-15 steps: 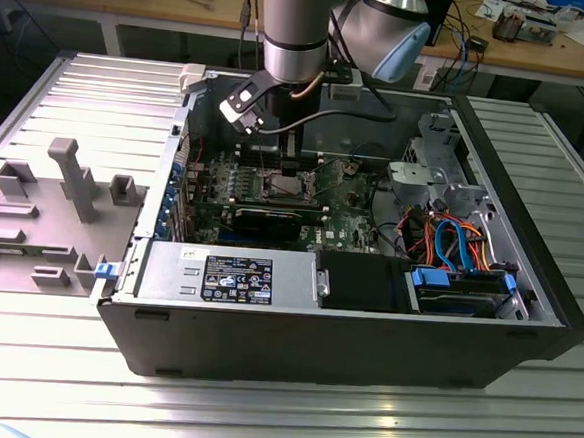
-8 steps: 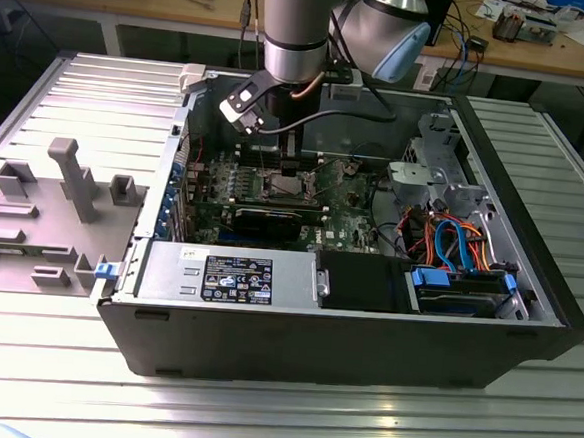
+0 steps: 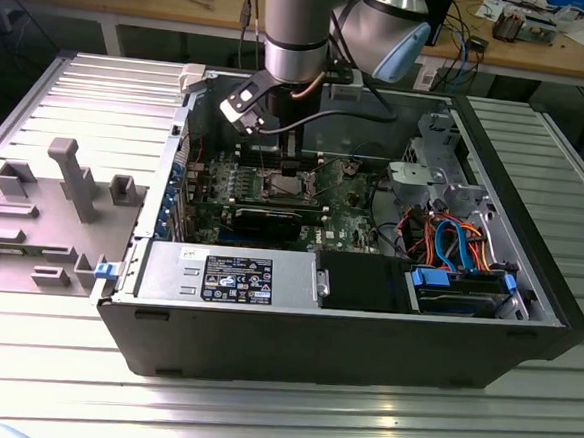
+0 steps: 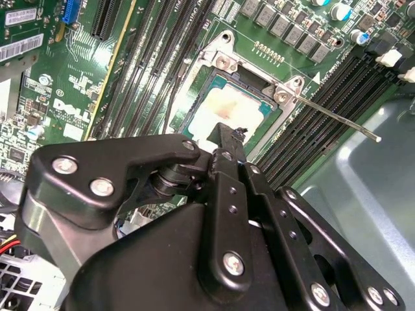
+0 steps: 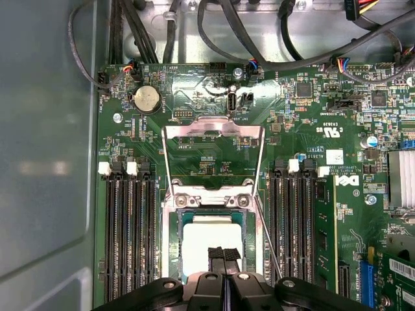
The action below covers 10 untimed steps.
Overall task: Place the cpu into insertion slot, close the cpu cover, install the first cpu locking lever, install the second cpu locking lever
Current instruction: 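Close the cpu cover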
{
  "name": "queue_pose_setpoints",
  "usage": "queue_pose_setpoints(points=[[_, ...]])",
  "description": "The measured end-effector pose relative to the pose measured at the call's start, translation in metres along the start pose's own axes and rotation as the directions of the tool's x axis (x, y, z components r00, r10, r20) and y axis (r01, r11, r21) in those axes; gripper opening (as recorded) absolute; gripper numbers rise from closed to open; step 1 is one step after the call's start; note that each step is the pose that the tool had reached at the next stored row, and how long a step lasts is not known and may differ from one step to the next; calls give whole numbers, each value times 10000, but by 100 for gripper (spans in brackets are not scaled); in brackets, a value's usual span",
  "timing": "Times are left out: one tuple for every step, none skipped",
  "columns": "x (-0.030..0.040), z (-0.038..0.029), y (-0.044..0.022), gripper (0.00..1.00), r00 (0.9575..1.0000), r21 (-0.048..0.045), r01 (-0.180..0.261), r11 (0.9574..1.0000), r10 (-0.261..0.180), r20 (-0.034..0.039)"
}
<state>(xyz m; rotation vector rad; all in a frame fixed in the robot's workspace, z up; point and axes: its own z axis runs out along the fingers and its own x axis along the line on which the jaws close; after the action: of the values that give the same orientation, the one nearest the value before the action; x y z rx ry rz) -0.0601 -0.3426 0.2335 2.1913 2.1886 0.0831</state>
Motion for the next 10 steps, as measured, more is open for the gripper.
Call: queue_pose_setpoints(points=[[0, 0, 6, 11, 10000, 35, -1, 10000, 1, 0], [-1, 0, 12, 11, 10000, 85, -3, 10000, 3, 3], [-1, 0, 12, 11, 10000, 86, -3, 10000, 3, 3], [-1, -1, 11, 11, 10000, 88, -4, 10000, 4, 3], [0, 0, 12, 11, 10000, 98, -3, 10000, 3, 2], [0, -1, 12, 11, 10000, 100, -3, 10000, 3, -1], [0, -2, 12, 11, 10000, 101, -3, 9999, 3, 1], [0, -4, 12, 11, 10000, 101, -3, 9999, 3, 2], [0, -8, 13, 11, 10000, 101, -3, 9999, 3, 2], [0, -10, 13, 11, 10000, 101, -3, 9999, 3, 1]])
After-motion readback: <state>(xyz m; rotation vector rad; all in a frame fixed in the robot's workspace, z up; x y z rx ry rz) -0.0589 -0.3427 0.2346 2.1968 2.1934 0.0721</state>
